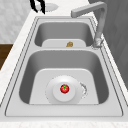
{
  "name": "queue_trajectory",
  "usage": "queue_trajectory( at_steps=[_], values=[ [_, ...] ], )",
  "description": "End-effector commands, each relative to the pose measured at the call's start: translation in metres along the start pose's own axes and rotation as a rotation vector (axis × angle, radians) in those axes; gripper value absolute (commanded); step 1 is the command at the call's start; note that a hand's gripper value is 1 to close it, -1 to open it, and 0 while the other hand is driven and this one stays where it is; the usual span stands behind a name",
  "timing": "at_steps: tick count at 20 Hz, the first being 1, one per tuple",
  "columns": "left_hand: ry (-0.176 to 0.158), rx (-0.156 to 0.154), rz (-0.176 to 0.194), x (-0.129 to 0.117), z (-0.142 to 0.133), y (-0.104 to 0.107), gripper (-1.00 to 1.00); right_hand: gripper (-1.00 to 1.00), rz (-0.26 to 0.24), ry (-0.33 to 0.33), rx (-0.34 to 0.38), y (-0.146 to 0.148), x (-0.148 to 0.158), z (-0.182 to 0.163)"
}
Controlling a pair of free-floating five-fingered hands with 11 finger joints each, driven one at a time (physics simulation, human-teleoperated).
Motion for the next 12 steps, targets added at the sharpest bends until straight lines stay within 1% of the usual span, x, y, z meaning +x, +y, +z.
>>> queue_trajectory(
  at_steps=[1, 4, 7, 9, 12],
  values=[
    [0.000, 0.000, 0.000, 0.000, 0.000, 0.000, 0.00, -1.00, 0.001, -0.005, -0.002, 0.004, 0.036, -0.002],
    [0.000, 0.000, 0.000, 0.000, 0.000, 0.000, 0.00, -1.00, 0.007, 0.036, -0.022, 0.004, 0.056, -0.008],
    [0.000, 0.000, 0.000, 0.000, 0.000, 0.000, 0.00, -1.00, 0.007, 0.112, -0.032, 0.002, 0.071, -0.010],
    [0.000, 0.000, 0.000, 0.000, 0.000, 0.000, 0.00, -1.00, -0.034, 0.145, -0.048, 0.003, 0.072, -0.009],
    [0.000, 0.000, 0.000, 0.000, 0.000, 0.000, 0.00, -1.00, -0.021, 0.179, -0.072, 0.010, 0.071, -0.008]
  ],
)
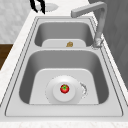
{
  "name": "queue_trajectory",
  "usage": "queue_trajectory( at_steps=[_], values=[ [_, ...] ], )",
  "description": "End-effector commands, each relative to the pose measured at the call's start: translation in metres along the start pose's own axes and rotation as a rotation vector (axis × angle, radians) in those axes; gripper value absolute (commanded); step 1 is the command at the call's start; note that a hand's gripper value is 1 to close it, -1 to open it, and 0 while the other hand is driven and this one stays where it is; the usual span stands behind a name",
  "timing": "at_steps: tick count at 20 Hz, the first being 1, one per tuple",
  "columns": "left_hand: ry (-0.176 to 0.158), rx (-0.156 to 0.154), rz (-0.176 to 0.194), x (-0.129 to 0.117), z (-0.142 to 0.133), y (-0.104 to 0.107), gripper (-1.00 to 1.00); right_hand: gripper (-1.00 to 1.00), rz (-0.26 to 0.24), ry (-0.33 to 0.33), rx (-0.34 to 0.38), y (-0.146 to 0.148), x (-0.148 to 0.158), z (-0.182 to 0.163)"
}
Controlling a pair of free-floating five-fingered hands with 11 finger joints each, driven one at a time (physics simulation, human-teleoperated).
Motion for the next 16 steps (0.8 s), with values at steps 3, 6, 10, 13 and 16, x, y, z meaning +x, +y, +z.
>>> queue_trajectory(
  at_steps=[3, 6, 10, 13, 16],
  values=[
    [0.000, 0.000, 0.000, 0.000, 0.000, 0.000, 0.00, -1.00, -0.004, -0.011, -0.030, 0.001, 0.034, 0.000],
    [0.000, 0.000, 0.000, 0.000, 0.000, 0.000, 0.00, -1.00, 0.002, 0.043, -0.038, 0.001, 0.040, 0.002],
    [0.000, 0.000, 0.000, 0.000, 0.000, 0.000, 0.00, -1.00, 0.006, 0.069, -0.040, 0.006, 0.015, 0.004],
    [0.000, 0.000, 0.000, 0.000, 0.000, 0.000, 0.00, -1.00, 0.004, 0.118, -0.032, 0.010, 0.003, 0.005],
    [0.000, 0.000, 0.000, 0.000, 0.000, 0.000, 0.00, -1.00, -0.004, 0.135, -0.007, 0.017, -0.007, -0.006]
  ],
)
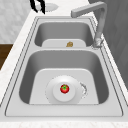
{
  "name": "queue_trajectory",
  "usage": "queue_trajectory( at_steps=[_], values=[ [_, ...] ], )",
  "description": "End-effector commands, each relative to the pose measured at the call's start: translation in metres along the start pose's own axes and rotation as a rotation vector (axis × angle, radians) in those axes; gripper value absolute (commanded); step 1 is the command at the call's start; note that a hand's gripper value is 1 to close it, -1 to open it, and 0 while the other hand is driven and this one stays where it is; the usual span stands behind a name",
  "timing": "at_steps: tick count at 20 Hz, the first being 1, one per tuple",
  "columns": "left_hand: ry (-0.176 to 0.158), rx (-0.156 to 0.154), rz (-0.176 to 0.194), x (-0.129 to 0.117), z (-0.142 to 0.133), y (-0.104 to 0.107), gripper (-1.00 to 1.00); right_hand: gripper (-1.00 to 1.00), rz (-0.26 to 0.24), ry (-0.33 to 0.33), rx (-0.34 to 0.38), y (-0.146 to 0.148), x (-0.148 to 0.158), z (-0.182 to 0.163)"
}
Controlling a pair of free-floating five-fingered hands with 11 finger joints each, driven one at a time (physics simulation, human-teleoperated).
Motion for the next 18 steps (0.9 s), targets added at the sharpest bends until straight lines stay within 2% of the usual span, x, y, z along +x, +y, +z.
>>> queue_trajectory(
  at_steps=[1, 5, 10, 12, 18],
  values=[
    [0.000, 0.000, 0.000, 0.000, 0.000, 0.000, 0.00, -1.00, -0.001, 0.011, 0.025, 0.013, -0.006, -0.009],
    [0.000, 0.000, 0.000, 0.000, 0.000, 0.000, 0.00, -1.00, -0.038, -0.034, 0.053, 0.028, -0.014, -0.036],
    [0.000, 0.000, 0.000, 0.000, 0.000, 0.000, 0.00, -1.00, -0.010, -0.093, 0.093, 0.044, -0.023, -0.059],
    [0.000, 0.000, 0.000, 0.000, 0.000, 0.000, 0.00, -1.00, 0.009, -0.126, 0.087, 0.057, -0.029, -0.064],
    [0.000, 0.000, 0.000, 0.000, 0.000, 0.000, 0.00, -1.00, -0.008, -0.234, 0.033, 0.088, -0.029, -0.074]
  ],
)
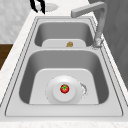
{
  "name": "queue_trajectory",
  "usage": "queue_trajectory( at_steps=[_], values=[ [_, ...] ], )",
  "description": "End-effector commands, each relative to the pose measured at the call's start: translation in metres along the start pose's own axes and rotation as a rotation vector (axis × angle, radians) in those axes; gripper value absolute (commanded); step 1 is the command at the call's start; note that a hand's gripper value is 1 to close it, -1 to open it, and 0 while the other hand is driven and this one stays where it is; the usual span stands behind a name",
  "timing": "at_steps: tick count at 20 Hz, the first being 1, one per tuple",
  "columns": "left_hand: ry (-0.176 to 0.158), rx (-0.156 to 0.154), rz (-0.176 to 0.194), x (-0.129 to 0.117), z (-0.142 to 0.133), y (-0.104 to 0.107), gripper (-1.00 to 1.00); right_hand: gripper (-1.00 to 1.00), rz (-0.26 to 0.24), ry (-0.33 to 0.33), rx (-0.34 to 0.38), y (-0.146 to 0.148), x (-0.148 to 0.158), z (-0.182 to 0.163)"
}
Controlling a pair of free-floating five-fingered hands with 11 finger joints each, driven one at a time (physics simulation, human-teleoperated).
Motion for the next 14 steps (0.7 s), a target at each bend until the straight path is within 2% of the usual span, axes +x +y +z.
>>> queue_trajectory(
  at_steps=[1, 10, 14],
  values=[
    [0.000, 0.000, 0.000, 0.000, 0.000, 0.000, 0.00, -1.00, -0.010, -0.111, -0.034, 0.016, 0.002, -0.006],
    [0.000, 0.000, 0.000, 0.000, 0.000, 0.000, 0.00, -1.00, 0.006, -0.315, 0.018, 0.052, 0.012, -0.008],
    [0.000, 0.000, 0.000, 0.000, 0.000, 0.000, 0.00, -1.00, 0.013, -0.423, 0.012, 0.071, 0.020, -0.009]
  ],
)
